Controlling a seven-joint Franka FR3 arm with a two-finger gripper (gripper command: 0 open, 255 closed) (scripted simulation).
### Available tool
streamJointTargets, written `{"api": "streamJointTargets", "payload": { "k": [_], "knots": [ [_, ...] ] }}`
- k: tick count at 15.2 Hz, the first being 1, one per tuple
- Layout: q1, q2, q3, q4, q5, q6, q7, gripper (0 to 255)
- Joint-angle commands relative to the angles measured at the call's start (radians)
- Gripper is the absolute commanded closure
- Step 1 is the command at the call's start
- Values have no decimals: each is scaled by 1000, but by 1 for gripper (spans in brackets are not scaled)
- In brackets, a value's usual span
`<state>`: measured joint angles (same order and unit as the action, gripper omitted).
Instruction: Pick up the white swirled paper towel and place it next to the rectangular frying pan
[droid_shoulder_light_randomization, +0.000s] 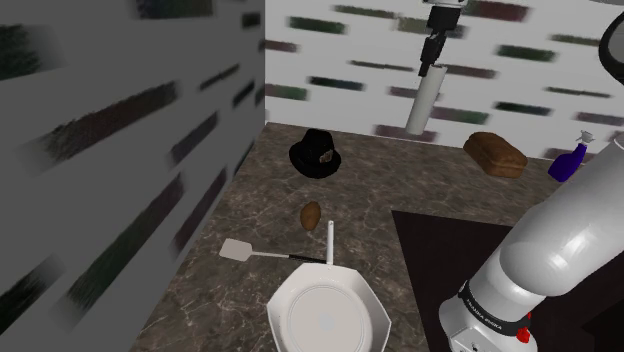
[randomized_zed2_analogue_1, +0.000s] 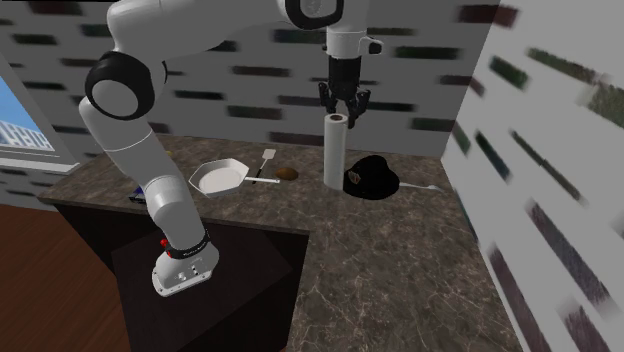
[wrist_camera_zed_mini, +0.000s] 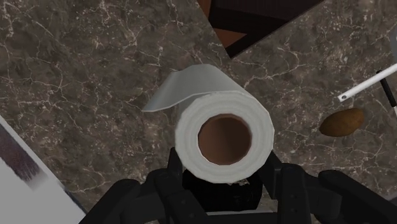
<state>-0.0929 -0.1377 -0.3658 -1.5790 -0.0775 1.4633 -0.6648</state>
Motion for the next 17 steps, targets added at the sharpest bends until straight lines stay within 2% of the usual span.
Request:
{"api": "streamJointTargets", "payload": {
  "k": [1, 3, 9, 17],
  "knots": [
    [-1, 15, -2, 44, 5, -30, -5, 255],
    [-1, 28, -4, 83, 9, -57, -10, 255],
    [55, -123, 101, -72, -21, -56, 154, 255],
    [111, -253, 247, -198, 0, -72, 359, 255]
  ]
}}
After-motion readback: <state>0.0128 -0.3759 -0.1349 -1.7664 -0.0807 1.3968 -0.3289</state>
